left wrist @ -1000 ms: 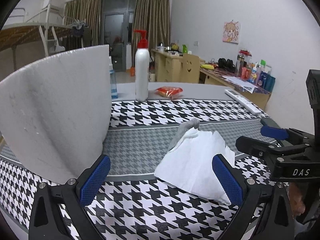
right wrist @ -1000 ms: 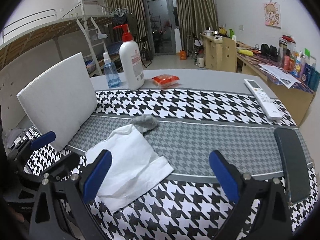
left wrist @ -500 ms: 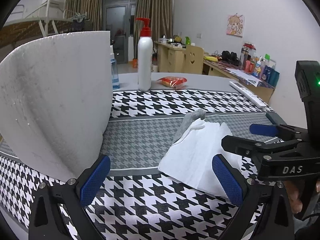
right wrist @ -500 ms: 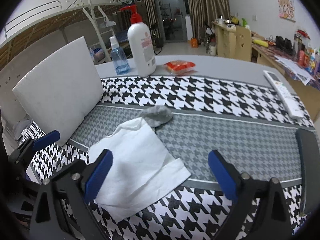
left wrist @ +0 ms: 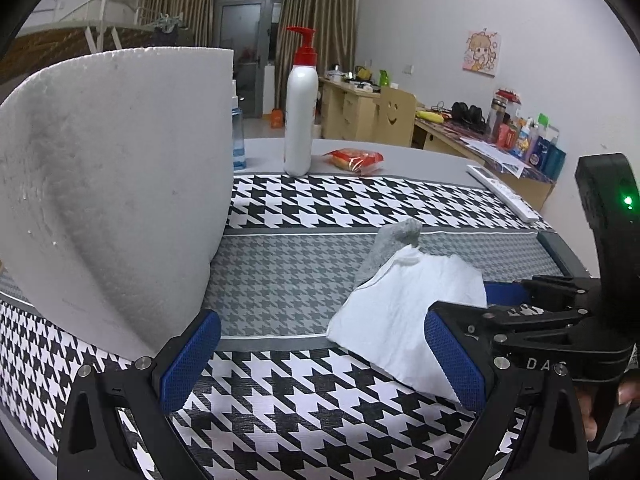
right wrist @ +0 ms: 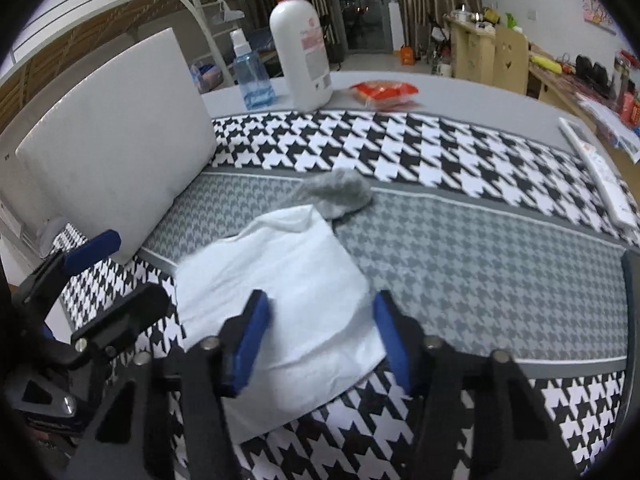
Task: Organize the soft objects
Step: 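Close the right gripper on the white tissue and lift it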
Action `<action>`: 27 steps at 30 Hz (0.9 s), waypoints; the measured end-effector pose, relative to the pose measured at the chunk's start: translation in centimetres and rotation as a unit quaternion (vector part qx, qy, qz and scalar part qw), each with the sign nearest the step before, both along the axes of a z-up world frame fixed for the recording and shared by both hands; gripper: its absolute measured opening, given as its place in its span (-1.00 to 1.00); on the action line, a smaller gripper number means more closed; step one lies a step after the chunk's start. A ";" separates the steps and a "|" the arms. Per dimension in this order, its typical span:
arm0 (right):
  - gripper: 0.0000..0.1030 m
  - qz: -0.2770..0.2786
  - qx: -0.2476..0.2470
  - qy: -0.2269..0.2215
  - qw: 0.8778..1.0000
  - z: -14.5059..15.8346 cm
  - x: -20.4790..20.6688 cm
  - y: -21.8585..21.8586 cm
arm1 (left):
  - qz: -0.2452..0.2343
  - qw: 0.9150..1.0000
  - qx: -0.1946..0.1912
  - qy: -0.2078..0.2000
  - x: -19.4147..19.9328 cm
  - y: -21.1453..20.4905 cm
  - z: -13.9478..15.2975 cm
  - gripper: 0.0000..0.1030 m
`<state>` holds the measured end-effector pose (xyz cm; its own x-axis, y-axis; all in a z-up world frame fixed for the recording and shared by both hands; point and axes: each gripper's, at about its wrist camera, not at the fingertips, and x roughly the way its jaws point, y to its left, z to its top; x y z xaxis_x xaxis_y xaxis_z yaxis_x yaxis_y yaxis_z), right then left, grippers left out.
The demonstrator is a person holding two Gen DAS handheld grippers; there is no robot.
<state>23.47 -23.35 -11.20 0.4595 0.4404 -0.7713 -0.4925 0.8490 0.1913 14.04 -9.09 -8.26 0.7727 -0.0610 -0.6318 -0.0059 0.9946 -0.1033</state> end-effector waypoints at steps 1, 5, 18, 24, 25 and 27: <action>-0.08 0.004 0.001 0.002 1.000 0.0 -0.1 0.0 | 0.000 1.000 0.001 0.001 0.0 0.0 0.0 0.98; -0.41 0.012 -0.003 0.003 1.000 0.0 -0.4 0.0 | -0.005 1.000 0.003 0.004 0.4 -0.3 0.1 0.98; -0.76 0.005 0.026 -0.028 0.999 2.9 -1.6 -2.9 | -0.023 1.000 0.006 -0.002 1.5 -1.3 0.7 0.98; -0.76 -0.029 0.027 -0.028 0.999 2.9 -1.2 -5.1 | -0.044 0.999 0.008 0.004 2.2 -2.3 0.5 0.98; -0.76 -0.035 0.023 -0.028 0.999 2.8 -1.2 -5.3 | -0.041 0.999 0.005 0.005 2.4 -2.3 0.5 0.98; -0.76 -0.046 0.022 -0.028 0.998 2.7 -1.1 -6.0 | -0.030 1.000 -0.007 0.005 2.8 -2.1 0.5 0.98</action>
<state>22.34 -29.34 -8.45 0.5414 0.4277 -0.7239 -0.4238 0.8824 0.2044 16.80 -11.23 -7.75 0.7609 -0.1159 -0.6385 0.0518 0.9916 -0.1182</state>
